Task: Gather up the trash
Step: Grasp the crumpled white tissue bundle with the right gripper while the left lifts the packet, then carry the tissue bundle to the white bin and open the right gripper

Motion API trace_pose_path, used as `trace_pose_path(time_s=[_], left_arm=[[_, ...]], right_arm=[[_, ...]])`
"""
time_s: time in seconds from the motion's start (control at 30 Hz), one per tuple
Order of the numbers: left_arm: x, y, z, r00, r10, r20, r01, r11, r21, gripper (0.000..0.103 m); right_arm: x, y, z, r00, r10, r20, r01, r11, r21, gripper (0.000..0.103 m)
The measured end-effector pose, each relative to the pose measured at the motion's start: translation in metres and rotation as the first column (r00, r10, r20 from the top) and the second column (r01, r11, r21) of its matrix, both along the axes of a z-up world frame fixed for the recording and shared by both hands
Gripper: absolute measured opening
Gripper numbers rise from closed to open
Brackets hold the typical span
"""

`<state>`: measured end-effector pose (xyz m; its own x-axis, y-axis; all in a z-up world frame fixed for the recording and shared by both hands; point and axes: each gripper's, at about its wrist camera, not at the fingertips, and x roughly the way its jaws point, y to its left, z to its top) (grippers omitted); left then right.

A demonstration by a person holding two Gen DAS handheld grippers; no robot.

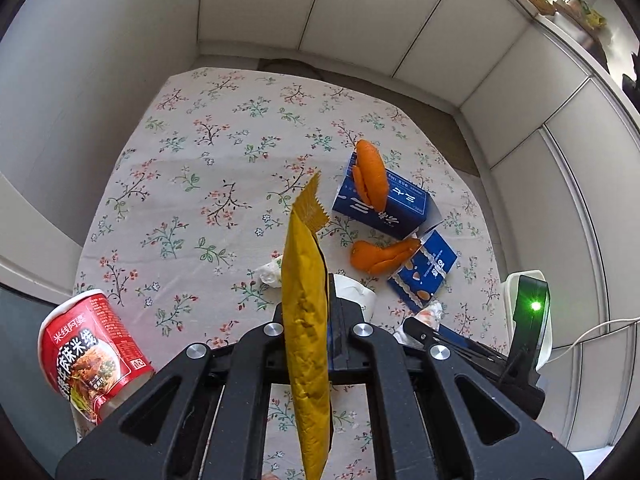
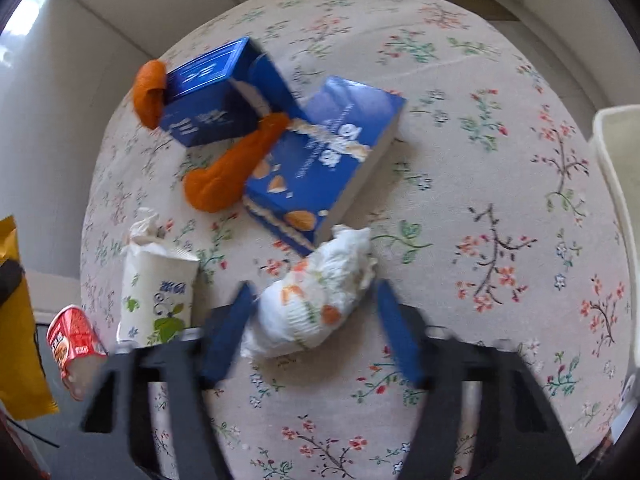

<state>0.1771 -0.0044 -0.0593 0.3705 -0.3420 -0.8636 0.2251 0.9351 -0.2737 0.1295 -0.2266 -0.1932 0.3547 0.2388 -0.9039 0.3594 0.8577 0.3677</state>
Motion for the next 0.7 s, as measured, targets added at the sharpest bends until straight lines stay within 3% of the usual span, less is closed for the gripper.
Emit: trace_pose_path(time_s=[0.37, 0.7], left_arm=[[0.001, -0.004, 0.0, 1.0, 0.001, 0.005, -0.001, 1.0, -0.008, 0.004], [-0.006, -0.025, 0.01, 0.999, -0.034, 0.029, 0.035, 0.999, -0.028, 0.004]], right_arm=[[-0.012, 0.001, 0.031, 0.993, 0.057, 0.1, -0.053, 0.997, -0.049, 0.048], [-0.034, -0.038, 0.076, 0.974, 0.031, 0.223, -0.01, 0.995, -0.097, 0.048]])
